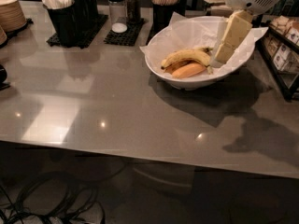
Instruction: Pick banana from white bowl
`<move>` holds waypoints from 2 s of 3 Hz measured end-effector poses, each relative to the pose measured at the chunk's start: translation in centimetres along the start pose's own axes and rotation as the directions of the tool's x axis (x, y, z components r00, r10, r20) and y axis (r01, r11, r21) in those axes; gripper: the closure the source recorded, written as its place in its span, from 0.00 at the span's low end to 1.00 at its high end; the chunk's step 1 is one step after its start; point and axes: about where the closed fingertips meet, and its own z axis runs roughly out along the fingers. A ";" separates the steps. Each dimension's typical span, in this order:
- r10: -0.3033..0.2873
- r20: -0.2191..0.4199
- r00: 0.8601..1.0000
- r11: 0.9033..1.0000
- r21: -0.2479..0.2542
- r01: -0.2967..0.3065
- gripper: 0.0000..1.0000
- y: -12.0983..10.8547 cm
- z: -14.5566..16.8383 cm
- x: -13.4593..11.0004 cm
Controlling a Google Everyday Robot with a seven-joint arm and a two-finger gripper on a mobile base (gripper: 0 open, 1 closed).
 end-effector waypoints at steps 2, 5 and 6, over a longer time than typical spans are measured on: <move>0.005 0.099 0.995 0.999 -0.044 -0.001 0.00 -4.4 5.7 0.9; 0.064 0.144 0.988 0.984 -0.172 -0.039 0.00 -6.5 14.0 3.6; 0.064 0.144 0.987 0.984 -0.171 -0.039 0.04 -6.5 14.1 3.5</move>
Offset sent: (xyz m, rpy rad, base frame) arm 0.1143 0.0324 -0.0523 0.1210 0.0593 0.1244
